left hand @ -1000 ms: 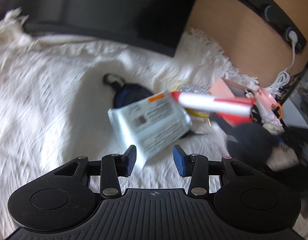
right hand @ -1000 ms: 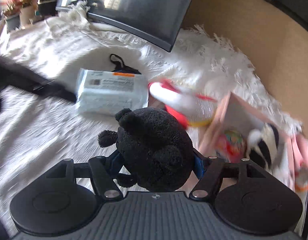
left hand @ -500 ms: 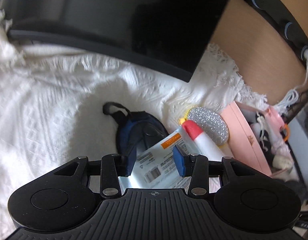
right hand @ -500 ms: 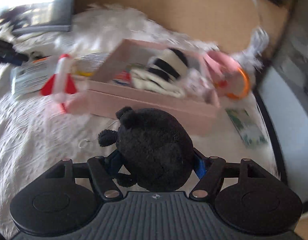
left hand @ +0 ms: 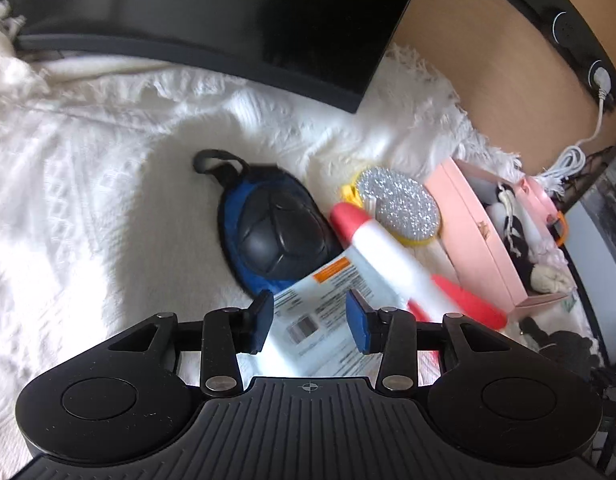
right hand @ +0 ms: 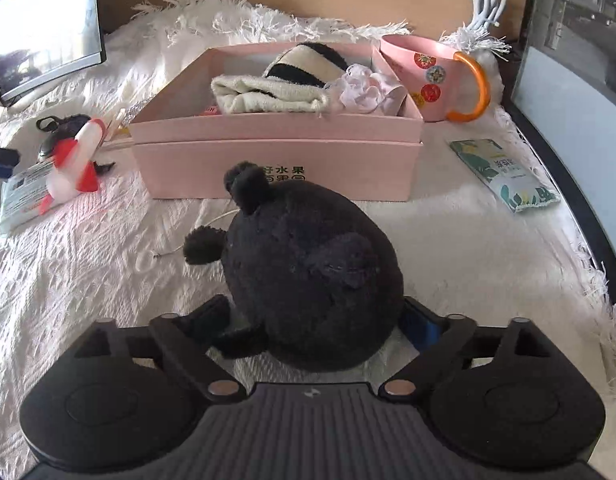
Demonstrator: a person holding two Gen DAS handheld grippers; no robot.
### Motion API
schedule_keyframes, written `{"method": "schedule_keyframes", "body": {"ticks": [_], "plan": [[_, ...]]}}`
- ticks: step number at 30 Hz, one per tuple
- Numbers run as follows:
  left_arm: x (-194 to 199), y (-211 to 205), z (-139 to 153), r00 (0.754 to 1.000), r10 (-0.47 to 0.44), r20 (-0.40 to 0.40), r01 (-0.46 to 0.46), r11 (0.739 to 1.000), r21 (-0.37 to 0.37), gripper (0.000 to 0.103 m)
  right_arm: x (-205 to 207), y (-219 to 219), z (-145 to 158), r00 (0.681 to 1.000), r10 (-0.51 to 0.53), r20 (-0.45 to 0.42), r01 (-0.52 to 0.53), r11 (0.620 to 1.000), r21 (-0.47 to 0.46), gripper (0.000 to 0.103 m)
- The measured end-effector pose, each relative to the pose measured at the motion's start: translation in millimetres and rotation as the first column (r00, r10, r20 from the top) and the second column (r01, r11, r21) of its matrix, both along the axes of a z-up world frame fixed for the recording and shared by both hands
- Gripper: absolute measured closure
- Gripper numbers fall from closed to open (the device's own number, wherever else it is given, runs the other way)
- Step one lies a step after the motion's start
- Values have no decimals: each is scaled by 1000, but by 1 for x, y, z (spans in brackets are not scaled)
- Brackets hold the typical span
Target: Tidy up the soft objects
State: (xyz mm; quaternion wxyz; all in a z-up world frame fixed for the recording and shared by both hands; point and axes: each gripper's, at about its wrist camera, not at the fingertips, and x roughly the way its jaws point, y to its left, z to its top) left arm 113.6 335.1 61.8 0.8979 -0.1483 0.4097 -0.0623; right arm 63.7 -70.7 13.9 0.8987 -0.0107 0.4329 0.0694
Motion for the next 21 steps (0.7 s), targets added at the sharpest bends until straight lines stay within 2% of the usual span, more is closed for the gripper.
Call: {"method": "schedule_keyframes", "body": {"ticks": [3,6,10,13,15,17,18,21], "plan": [[-11,0,19,997,68,48,-69,997,18,59,-2,0,-3,999,-28,25,28,1000,1,0],[-9,-4,35,996,66,59,-62,996,-59,59,-5,-1,-6,998,-37,53,37,999,3,0],[15,-29,26,997,44,-68,-56,982,-181,59,-8,-1,-8,995,-44,90,44,999,6,0],[37,-51,7,984,92,-152,-124,968,-219,59,-8,-1,-8,995,-43,90,42,999,7,0],[55,-62,-2,973,135,-188,-172,965,-198,59,-8,-1,-8,995,-42,90,42,999,7,0],[69,-71,-11,955,182,-234,-211,971,-109,59,-9,-1,-8,995,-44,90,43,999,7,0],[74,-74,-15,947,192,-256,-220,972,-86,59,-9,-1,-8,995,-43,91,43,999,7,0],[81,-87,-16,954,174,-244,-194,979,-60,59,-10,-1,-8,995,-40,93,40,999,9,0]]}}
